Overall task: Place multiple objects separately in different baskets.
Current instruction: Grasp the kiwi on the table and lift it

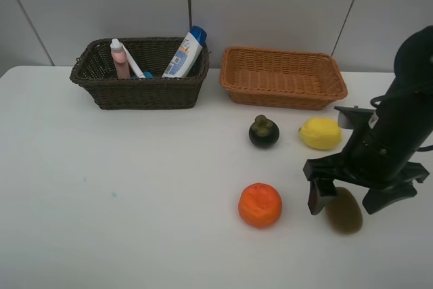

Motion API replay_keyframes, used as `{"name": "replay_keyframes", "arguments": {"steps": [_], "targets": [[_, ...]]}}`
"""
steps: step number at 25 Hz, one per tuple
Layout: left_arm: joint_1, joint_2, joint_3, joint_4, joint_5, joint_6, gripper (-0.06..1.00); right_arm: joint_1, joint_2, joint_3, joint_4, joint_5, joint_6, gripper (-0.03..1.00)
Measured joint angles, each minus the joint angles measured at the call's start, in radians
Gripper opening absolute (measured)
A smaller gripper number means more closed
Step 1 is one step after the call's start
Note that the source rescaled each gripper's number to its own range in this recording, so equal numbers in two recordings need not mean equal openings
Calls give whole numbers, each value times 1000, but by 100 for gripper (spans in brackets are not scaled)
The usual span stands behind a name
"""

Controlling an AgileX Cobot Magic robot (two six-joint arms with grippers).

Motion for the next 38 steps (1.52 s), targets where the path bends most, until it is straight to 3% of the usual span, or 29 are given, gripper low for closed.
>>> {"name": "replay_keyframes", "arguments": {"steps": [5, 15, 27, 29, 31, 34, 38], "targets": [[0, 0, 0, 0, 0, 0, 99, 5, 13, 17, -20, -65, 26, 100], [0, 0, 0, 0, 0, 0, 99, 8, 85, 17, -103, -107, 116, 100], [0, 0, 0, 0, 0, 0, 99, 8, 251, 17, -113, -191, 121, 100], [0, 0, 0, 0, 0, 0, 99, 8, 259, 17, -123, -192, 121, 89], [0, 0, 0, 0, 0, 0, 99, 8, 260, 17, -126, -194, 121, 64], [0, 0, 0, 0, 0, 0, 99, 8, 260, 17, -129, -197, 121, 1], [0, 0, 0, 0, 0, 0, 99, 8, 260, 17, -133, -198, 114, 0]]}}
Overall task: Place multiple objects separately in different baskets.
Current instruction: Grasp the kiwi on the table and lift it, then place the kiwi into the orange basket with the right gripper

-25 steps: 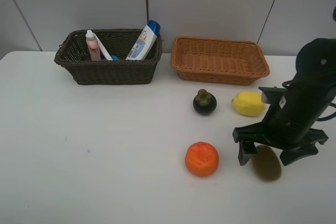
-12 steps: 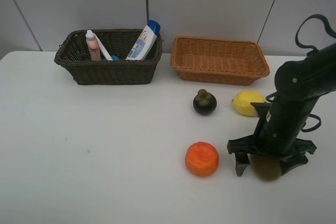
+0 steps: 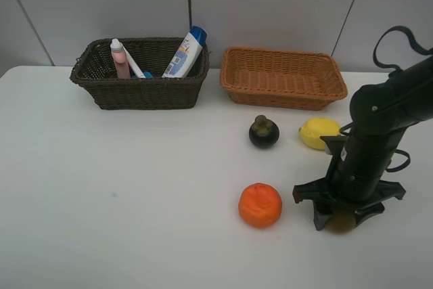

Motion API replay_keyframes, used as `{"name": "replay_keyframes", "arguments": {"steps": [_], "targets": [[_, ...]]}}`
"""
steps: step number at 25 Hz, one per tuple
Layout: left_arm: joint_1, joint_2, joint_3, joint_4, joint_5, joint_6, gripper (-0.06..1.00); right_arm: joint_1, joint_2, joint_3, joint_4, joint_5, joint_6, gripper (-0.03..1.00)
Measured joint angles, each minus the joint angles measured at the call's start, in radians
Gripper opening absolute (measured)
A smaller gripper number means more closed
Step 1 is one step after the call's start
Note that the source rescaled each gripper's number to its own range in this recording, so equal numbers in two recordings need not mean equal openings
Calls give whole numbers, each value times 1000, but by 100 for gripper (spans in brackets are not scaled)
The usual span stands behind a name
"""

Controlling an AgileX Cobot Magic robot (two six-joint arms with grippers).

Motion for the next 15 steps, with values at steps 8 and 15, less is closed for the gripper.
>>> {"name": "replay_keyframes", "arguments": {"steps": [8, 15], "targets": [[0, 0, 0, 0, 0, 0, 99, 0, -68, -42, -43, 103, -9, 0], [0, 0, 0, 0, 0, 0, 99, -107, -101, -417, -66, 351, -123, 0]]}}
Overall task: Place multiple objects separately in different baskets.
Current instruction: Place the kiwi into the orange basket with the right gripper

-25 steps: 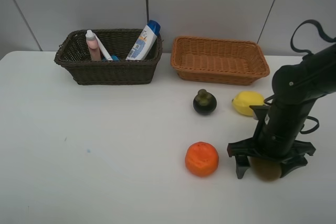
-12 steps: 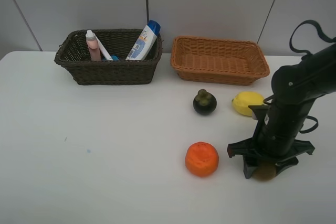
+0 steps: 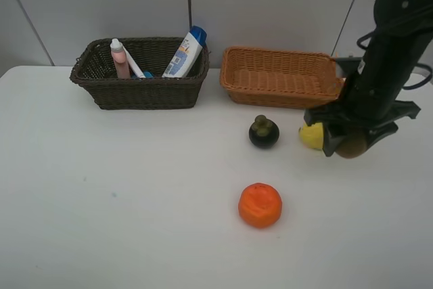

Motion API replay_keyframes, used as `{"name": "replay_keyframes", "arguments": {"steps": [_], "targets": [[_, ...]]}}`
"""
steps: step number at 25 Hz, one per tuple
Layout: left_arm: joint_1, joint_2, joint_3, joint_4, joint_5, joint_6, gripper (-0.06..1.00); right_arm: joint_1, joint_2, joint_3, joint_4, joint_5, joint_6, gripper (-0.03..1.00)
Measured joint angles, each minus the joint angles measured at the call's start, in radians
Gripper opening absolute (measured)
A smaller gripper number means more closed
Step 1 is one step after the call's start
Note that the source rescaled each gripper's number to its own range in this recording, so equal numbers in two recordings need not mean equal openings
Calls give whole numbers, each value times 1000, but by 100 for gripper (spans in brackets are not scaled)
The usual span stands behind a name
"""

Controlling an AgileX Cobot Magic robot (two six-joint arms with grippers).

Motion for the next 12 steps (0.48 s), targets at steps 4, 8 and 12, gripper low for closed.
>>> {"name": "replay_keyframes", "arguments": {"steps": [4, 8, 12], "targets": [[0, 0, 0, 0, 0, 0, 99, -70, 125, -281, 21, 62, -30, 0], [0, 0, 0, 0, 0, 0, 99, -96, 308, -574, 21, 74, -60, 0], [0, 0, 0, 0, 0, 0, 99, -102, 486, -837, 19, 86, -83, 2]]}}
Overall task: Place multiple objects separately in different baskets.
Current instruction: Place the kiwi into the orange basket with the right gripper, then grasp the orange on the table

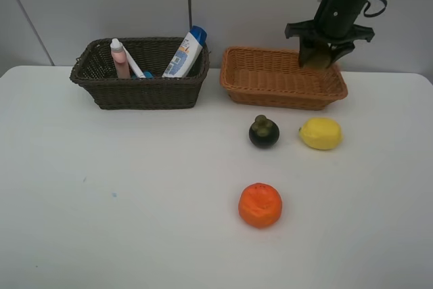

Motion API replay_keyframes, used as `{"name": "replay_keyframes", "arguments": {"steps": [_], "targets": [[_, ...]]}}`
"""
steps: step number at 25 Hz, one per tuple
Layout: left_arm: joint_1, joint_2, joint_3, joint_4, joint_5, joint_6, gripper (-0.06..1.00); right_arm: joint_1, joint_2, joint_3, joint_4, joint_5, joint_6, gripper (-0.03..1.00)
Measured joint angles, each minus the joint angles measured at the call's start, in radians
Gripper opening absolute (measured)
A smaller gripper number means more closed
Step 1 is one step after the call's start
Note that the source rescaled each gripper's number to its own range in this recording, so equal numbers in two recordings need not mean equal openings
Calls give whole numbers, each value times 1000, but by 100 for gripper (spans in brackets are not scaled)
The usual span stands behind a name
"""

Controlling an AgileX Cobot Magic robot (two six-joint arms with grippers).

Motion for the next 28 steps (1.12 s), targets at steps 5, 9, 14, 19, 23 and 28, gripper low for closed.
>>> {"name": "replay_keyframes", "arguments": {"steps": [5, 9, 14, 19, 23, 28], "targets": [[0, 0, 0, 0, 0, 0, 99, -1, 123, -130, -5, 4, -26, 84], [0, 0, 0, 0, 0, 0, 99, -1, 135, -130, -6, 18, -32, 97], [0, 0, 0, 0, 0, 0, 99, -1, 112, -133, 3, 63, -32, 97], [0, 0, 0, 0, 0, 0, 99, 2, -12, -32, 35, 61, -31, 97], [0, 0, 0, 0, 0, 0, 99, 26, -187, 222, 80, 62, -28, 97], [0, 0, 0, 0, 0, 0, 99, 131, -402, 586, 104, 65, -25, 97]]}}
